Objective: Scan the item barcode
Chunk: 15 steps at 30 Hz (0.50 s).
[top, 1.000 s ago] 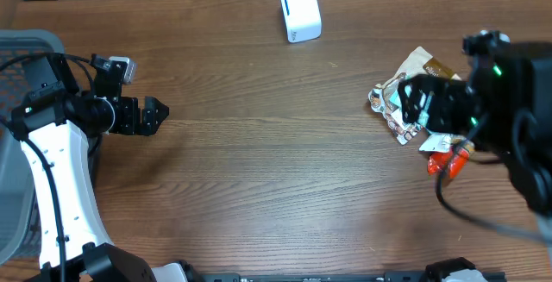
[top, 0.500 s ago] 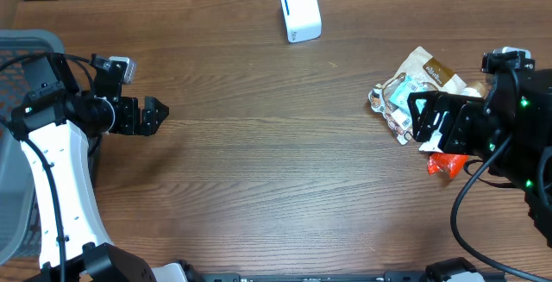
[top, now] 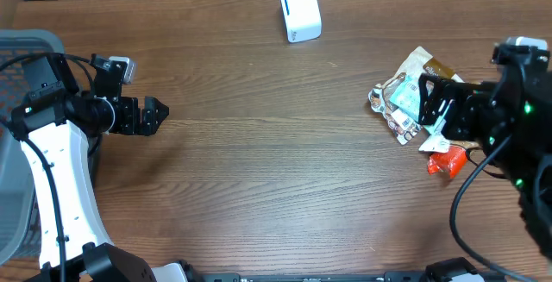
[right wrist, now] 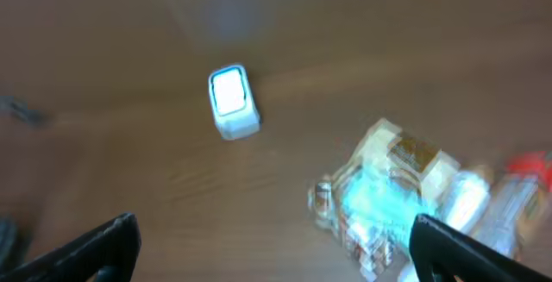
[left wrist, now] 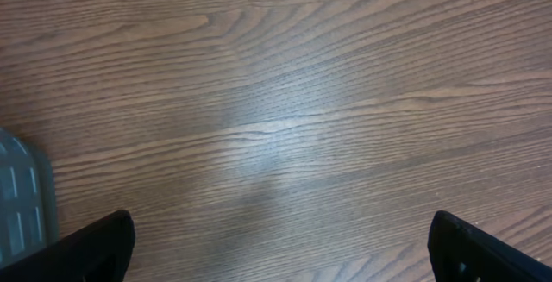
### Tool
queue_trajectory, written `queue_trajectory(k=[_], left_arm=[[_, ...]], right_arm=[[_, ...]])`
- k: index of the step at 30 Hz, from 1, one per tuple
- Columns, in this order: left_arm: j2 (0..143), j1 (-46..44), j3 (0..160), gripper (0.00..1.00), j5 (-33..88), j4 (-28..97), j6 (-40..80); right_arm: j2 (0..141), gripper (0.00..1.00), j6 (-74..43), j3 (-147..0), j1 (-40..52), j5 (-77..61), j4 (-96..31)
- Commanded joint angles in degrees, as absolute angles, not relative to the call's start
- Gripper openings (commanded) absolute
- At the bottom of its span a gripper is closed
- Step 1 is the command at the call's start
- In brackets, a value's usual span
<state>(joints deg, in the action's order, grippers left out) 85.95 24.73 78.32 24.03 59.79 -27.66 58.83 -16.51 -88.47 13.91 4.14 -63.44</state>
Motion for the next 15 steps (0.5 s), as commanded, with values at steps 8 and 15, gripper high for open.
queue_trajectory(k=[8, 15], left_arm=[[86.1, 24.3, 78.4, 1.0, 24.9, 59.7, -28.7], [86.1, 24.3, 78.4, 1.0, 24.9, 59.7, -28.7]], right_arm=[[36.6, 1.0, -16.0, -50.8, 11.9, 10.3, -27.6], [23.6, 1.0, -16.0, -30.3, 10.8, 10.3, -9.4]])
